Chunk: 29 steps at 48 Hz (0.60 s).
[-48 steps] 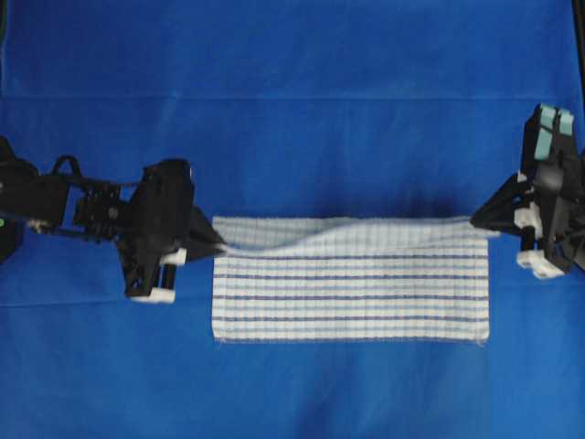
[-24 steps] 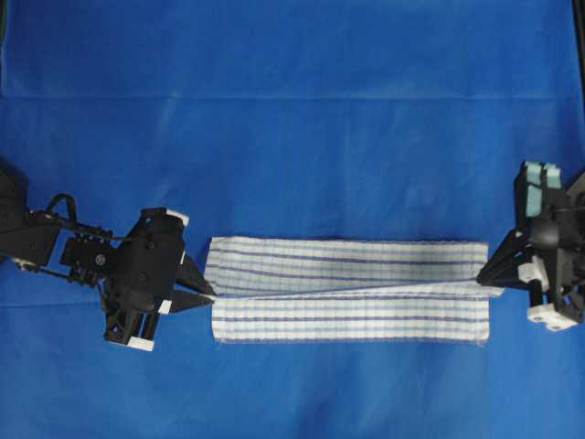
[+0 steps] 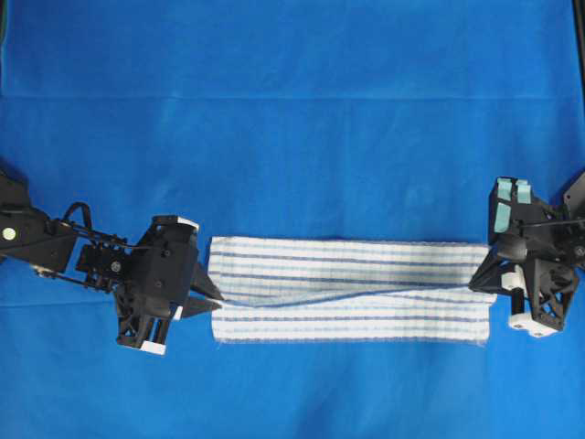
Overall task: Fold the blue towel.
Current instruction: 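Lift the top corners and fold them down toward the bottom edge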
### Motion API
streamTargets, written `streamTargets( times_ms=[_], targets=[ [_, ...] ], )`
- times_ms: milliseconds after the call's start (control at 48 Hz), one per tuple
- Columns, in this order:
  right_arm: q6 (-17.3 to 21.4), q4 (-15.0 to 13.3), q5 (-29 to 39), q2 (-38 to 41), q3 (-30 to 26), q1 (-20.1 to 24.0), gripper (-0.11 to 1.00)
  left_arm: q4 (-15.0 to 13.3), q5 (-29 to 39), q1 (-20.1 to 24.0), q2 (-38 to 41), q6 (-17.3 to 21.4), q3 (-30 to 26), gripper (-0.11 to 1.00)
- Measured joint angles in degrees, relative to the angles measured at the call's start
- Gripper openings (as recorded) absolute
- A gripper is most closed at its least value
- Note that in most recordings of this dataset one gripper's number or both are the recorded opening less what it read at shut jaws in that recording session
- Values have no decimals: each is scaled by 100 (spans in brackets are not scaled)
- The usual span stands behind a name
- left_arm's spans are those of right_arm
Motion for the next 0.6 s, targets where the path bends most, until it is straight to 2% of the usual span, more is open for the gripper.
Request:
streamTargets(
  times_ms=[104,146,250,312,395,479,604],
  targets=[
    [0,9,-97,9,-9,0,5,0,-44,9,62,0,-44,36],
    [0,0,-123,9,-18,0,15,0,-53,9,62,0,-70,43],
    [0,-9,-132,9,-44,0,47,9,-62,0,62,9,-97,56],
    [0,-62,-132,-9,-53,0,61,0,-53,9,62,35,-97,57],
    [0,-185,-97,-53,-53,-141,58,9,-44,88,26,123,-97,57],
    [0,-325,18,-97,-53,-492,55,9,-44,316,0,114,-97,57],
    [-9,-501,272,-97,-53,-1107,55,0,-26,721,-9,114,-97,57]
  ],
)
